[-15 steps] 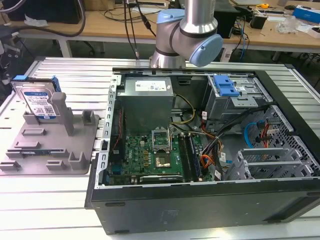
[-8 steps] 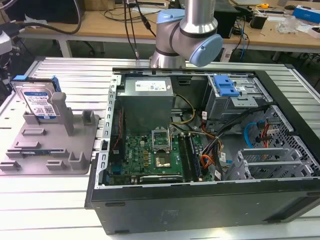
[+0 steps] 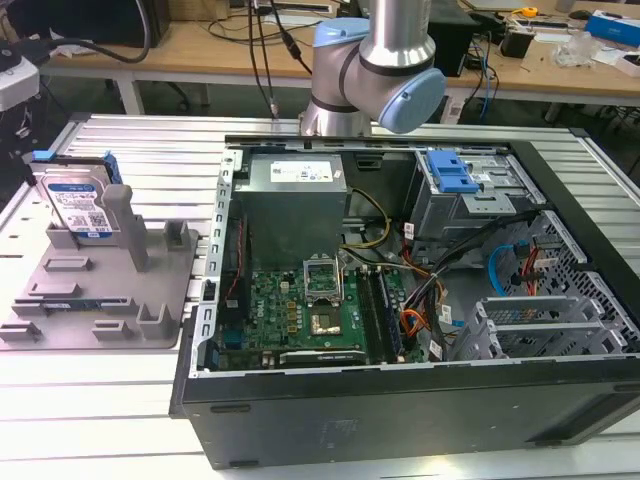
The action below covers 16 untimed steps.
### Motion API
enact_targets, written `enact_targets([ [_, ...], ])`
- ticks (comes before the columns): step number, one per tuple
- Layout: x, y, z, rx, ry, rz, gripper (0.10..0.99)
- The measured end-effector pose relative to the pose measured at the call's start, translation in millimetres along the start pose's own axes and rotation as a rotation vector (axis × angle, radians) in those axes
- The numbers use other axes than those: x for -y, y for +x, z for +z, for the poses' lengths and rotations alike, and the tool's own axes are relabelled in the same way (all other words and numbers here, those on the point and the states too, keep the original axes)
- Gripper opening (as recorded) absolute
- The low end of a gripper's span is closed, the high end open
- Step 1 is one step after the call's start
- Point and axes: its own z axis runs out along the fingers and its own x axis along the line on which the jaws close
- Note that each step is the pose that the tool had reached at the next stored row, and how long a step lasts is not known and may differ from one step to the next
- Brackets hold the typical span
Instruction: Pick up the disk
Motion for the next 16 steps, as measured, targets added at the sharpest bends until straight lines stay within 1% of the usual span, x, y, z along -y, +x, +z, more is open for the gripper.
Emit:
enact_targets([
  [1,0.0,0.0,0.1,-0.0008,0.000,-0.019,0.478],
  [2,0.0,0.0,0.2,-0.0022,0.000,-0.046,0.478],
  [3,0.0,0.0,0.3,-0.0031,0.000,-0.064,0.541],
  [4,0.0,0.0,0.5,-0.0045,-0.001,-0.094,0.541],
  [6,0.1,-0.1,0.6,-0.0062,-0.001,-0.134,0.541],
  [8,0.2,-0.2,0.8,-0.0086,-0.001,-0.190,0.541],
  [10,0.2,-0.2,1.0,-0.0100,-0.001,-0.227,0.541],
  [13,0.3,-0.3,1.4,-0.0142,-0.001,-0.336,0.541],
  [15,0.3,-0.3,1.5,-0.0158,-0.001,-0.379,0.541],
  [16,0.3,-0.3,1.7,-0.0173,-0.001,-0.419,0.541],
])
